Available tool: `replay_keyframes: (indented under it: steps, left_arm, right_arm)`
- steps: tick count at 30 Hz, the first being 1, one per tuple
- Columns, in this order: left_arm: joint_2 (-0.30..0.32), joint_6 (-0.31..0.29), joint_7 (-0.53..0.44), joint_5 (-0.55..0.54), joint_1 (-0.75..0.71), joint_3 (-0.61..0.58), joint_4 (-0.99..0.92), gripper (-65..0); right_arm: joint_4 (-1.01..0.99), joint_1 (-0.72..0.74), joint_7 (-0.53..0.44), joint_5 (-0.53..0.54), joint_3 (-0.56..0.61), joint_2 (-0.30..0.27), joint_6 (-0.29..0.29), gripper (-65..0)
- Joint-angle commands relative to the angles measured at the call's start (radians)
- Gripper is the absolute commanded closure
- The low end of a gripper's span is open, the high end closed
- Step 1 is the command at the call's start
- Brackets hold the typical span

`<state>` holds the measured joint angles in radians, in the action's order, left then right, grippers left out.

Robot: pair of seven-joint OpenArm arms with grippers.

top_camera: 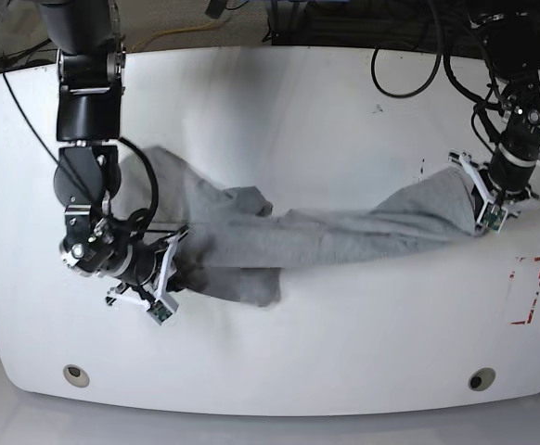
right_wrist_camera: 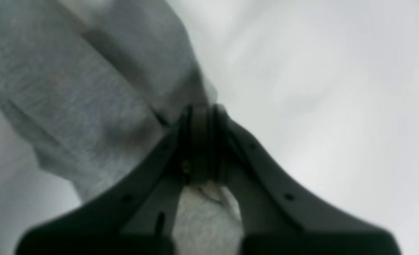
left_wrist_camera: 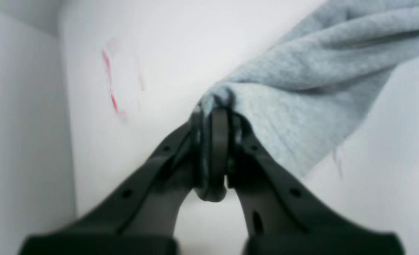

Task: Fold the T-shirt properly
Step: 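Lift and fling the shirt with both grippers, laying it flat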

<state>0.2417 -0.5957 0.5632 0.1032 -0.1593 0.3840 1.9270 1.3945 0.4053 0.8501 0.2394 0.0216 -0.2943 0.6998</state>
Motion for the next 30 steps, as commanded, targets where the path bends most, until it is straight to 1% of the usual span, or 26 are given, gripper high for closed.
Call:
replay_keyframes:
  steps: [1,3,5,10,12,13,15,18,21,23,27,29,30]
  left_arm:
    - [0.014,0.016,-0.029,-0.007,0.077,-0.009,0.022,0.0]
    - [0.014,0.016,-0.029,-0.006,0.157,-0.032,0.022,0.0]
    - [0.018,0.016,-0.027,-0.006,0.217,-0.046,0.022,0.0]
    - [0.021,0.016,-0.027,-0.001,0.366,-0.066,0.021,0.0]
    - [0.023,0.013,-0.027,0.028,0.406,-0.066,0.021,0.0]
    - [0.023,0.013,-0.027,0.063,0.430,-0.072,0.019,0.0]
    - [0.043,0.012,-0.027,0.114,0.459,-0.092,0.013,0.0]
    - [0.087,0.012,-0.029,0.123,0.448,-0.130,0.012,0.0]
    - [0.100,0.012,-0.032,0.123,0.407,-0.136,0.013,0.0]
    - [0.100,0.012,-0.032,0.123,0.384,-0.136,0.013,0.0]
    - [0.094,0.013,-0.033,0.123,0.309,-0.135,0.001,0.0]
    - [0.094,0.013,-0.033,0.123,0.283,-0.135,-0.014,0.0]
    - [0.094,0.013,-0.033,0.123,0.263,-0.135,-0.027,0.0]
  right_arm:
    - [0.019,0.102,-0.013,0.016,-0.005,-0.039,-0.002,0.0]
    - [0.018,0.174,-0.013,0.013,-0.001,-0.067,-0.002,0.0]
    - [0.018,0.235,-0.007,0.010,0.001,-0.082,-0.002,0.0]
    - [0.018,0.418,0.064,0.016,0.001,-0.119,-0.002,0.0]
    - [0.018,0.470,0.082,0.016,0.001,-0.136,-0.002,0.0]
    - [0.019,0.513,0.097,0.018,0.001,-0.144,-0.002,0.0]
    - [0.021,0.571,0.130,0.018,-0.005,-0.162,-0.002,0.0]
    - [0.026,0.623,0.165,0.018,-0.005,-0.185,-0.002,0.0]
    - [0.029,0.634,0.196,0.018,-0.007,-0.196,-0.002,0.0]
    - [0.055,0.619,0.209,0.018,-0.030,-0.207,-0.002,0.0]
    - [0.124,0.485,0.225,0.018,-0.110,-0.207,-0.002,0.0]
    - [0.151,0.438,0.225,0.018,-0.122,-0.207,-0.002,0.0]
    - [0.171,0.392,0.225,0.018,-0.127,-0.207,-0.002,0.0]
